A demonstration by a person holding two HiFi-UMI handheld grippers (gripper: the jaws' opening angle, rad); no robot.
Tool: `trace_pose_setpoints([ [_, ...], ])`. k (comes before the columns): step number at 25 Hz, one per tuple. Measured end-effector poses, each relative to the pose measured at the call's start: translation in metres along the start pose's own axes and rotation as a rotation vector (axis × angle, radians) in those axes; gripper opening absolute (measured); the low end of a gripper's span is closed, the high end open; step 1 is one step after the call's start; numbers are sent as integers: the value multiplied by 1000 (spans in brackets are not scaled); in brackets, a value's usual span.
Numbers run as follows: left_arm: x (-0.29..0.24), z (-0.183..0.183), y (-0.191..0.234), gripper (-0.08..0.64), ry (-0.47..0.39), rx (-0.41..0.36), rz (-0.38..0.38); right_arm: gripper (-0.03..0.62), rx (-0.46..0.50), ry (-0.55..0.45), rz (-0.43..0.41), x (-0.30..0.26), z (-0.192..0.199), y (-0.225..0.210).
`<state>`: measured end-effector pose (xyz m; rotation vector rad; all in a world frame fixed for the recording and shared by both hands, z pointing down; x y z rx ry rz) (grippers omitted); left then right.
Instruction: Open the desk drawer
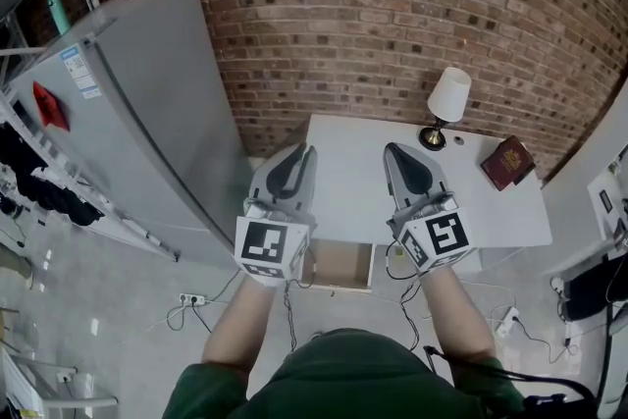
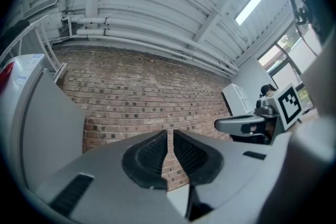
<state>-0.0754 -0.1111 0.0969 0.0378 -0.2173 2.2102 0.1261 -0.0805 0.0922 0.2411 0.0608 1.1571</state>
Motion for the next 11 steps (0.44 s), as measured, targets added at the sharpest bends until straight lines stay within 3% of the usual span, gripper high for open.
trace_pose_setpoints([
  [11, 12, 7, 14, 35, 12, 15, -14, 0, -12, 5, -19, -11, 5, 18],
])
Point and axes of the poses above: the fingertips, and each gripper's own axes: x backward along the fingers, y to its left, z out of its underside, the point moved 8 cm from there along x, backward along the fingers, and after that the axes turned 10 degrees about y, right-handed, at the moved point
